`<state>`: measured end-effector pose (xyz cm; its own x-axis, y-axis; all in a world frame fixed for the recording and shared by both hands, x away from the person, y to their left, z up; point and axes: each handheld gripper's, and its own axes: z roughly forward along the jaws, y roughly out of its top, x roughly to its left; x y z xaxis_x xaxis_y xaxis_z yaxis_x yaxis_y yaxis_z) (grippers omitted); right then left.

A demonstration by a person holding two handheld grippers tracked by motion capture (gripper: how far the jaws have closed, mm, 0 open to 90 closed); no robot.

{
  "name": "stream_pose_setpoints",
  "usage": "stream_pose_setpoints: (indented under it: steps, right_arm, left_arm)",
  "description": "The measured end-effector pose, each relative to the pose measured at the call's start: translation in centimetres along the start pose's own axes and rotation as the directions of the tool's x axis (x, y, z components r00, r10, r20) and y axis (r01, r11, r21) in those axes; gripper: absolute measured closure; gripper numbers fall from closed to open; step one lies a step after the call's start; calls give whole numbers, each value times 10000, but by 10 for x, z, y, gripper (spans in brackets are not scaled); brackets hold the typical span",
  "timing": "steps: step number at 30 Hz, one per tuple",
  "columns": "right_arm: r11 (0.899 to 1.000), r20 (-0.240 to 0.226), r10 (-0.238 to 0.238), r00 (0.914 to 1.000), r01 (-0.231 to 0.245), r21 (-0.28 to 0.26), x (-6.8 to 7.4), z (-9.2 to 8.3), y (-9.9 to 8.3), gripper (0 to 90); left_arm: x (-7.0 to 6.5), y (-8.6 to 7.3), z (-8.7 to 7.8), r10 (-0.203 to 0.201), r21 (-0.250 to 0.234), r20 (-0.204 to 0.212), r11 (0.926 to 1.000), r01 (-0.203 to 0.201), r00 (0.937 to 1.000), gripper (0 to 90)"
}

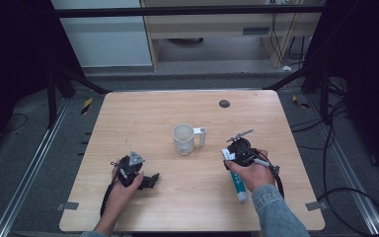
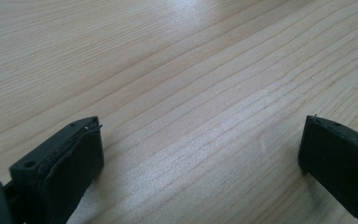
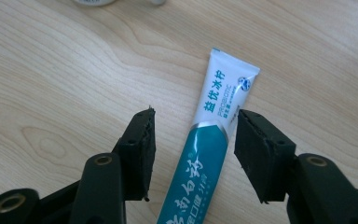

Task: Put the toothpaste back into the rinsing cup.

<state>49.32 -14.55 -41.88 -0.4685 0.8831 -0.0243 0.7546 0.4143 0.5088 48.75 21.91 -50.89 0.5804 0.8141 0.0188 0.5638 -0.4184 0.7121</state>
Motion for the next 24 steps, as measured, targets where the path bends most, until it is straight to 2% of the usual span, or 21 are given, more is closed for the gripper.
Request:
stream_pose_setpoints:
  steps: [6,12,18,24]
  right_arm:
    - [9995,80,107,9999,-110,293,-4,5,-2,466]
    - [9978,97,325,9994,-330,573,-8,10,-3,495]
    - [9927,6,569,9984,-567,1061,-9,24,-3,502]
    - [9888,-17,709,9975,-700,1317,-10,35,-1,495]
  left_arm:
    - [0,0,0,-10,1,-13,10000,10,10000,0]
    - [0,0,0,-13,1,-15,10000,13,10000,0]
    - [0,0,0,-15,-2,-16,10000,15,10000,0]
    - [0,1,1,-17,-3,-10,10000,17,10000,0]
